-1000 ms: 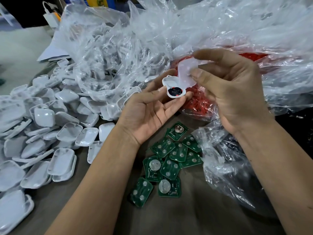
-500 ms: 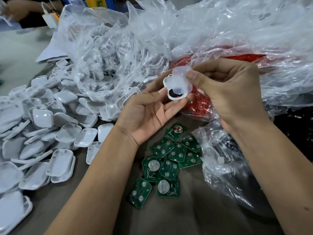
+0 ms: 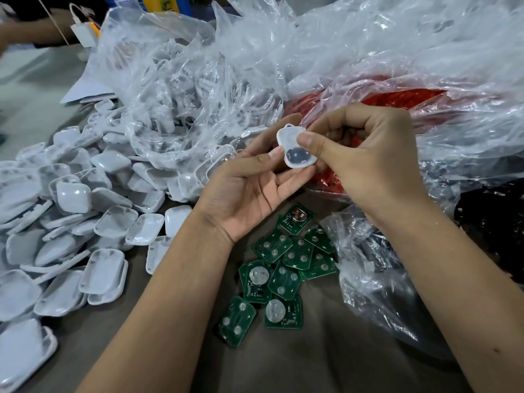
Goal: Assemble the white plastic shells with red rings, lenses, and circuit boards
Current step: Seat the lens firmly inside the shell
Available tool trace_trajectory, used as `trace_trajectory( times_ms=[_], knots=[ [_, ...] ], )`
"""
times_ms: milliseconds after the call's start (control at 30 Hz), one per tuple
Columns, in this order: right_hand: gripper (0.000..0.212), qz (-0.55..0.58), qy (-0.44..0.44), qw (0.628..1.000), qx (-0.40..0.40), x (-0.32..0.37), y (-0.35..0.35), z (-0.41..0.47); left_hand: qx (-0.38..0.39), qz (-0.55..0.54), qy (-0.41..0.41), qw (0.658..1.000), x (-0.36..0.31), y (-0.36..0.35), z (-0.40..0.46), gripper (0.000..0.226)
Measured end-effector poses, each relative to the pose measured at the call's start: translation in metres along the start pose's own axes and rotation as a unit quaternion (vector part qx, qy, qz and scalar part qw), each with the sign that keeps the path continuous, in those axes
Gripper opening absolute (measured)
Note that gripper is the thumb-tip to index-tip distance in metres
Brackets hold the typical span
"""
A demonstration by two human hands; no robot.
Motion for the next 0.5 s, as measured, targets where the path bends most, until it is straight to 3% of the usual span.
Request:
trace_trajectory(
  times_ms=[233,500],
  knots=[
    [0.006,0.173,-0.041,0.984,0.032,-0.0023,0.0019,0.0015,-0.010,0.016,0.003,1.000,-0.0008,-0.0020,-0.0004,0.052],
    [0.008,0.118,-0.051,0.991,0.028,-0.0081,-0.0003,0.0022,0.023,-0.005,0.003,1.000,-0.0003,-0.0027,-0.0007,0.042]
  ],
)
Point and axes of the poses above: each hand's wrist, its own z-axis towards the middle knuckle, its own y-axis out of the back of the hand, x = y × z, the point moved 5 cm from there along z, towards the middle knuckle, and after that the axes turned 8 degrees about x, right-handed, at the moved point
